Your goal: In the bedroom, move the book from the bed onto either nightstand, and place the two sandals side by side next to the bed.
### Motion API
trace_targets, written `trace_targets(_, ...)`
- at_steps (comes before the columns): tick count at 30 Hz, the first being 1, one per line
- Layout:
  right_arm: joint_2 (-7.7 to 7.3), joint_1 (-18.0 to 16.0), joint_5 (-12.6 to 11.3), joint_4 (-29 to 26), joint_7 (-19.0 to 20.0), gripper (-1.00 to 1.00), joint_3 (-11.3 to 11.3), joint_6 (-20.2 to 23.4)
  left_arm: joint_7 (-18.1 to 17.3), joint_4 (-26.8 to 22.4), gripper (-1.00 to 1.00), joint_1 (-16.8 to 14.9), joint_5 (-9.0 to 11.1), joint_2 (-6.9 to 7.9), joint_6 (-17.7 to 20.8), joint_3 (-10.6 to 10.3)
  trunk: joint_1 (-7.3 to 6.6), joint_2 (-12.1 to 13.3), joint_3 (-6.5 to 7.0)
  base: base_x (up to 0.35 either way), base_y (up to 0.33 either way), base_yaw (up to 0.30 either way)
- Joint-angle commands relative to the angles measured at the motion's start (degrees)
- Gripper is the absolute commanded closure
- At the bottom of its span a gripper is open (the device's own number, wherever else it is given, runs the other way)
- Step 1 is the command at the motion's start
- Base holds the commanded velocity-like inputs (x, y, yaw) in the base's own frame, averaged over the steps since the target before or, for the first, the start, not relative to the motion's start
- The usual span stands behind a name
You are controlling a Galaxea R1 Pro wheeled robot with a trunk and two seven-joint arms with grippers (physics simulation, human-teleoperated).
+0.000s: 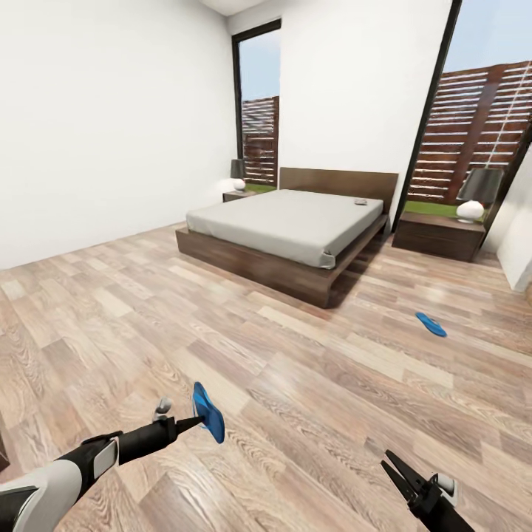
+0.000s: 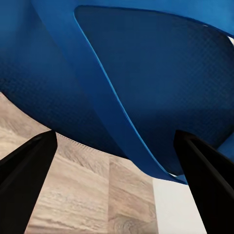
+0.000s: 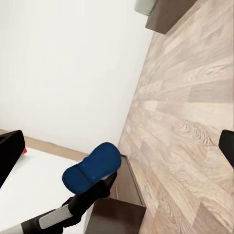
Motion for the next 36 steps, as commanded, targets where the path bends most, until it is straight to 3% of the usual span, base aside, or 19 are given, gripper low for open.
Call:
trace_targets(1, -0.01, 0.0, -0.4, 0.0, 0.1, -1.00, 0.0, 0.5, -0.2, 0.0, 1.00, 0.0, -0.2, 0.02, 0.6, 0.6, 0.01, 0.0, -0.05, 0.196, -0.120, -0.218)
trace_targets(15, -0.01, 0.0, -0.4, 0.0, 0.1, -1.00, 0.0, 0.5, -0.2, 0.0, 1.00, 0.0, -0.2, 0.02, 0.6, 0.6, 0.01, 0.0, -0.05, 0.196, -0.120, -0.203)
trace_targets(28, 0.05, 0.0, -0.5, 0.1, 0.2, -1.00, 0.0, 0.3, -0.2, 0.0, 1.00, 0.0, -0.2, 0.02, 0.6, 0.6, 0.01, 0.0, -0.05, 0.195, -0.120, -0.038)
trace_targets(36, 0.08, -0.1, -0.5, 0.1, 0.0, -1.00, 0.0, 0.2, -0.2, 0.0, 1.00, 0.0, -0.2, 0.02, 0.6, 0.6, 0.01, 0.0, -0.05, 0.193, -0.120, -0.201)
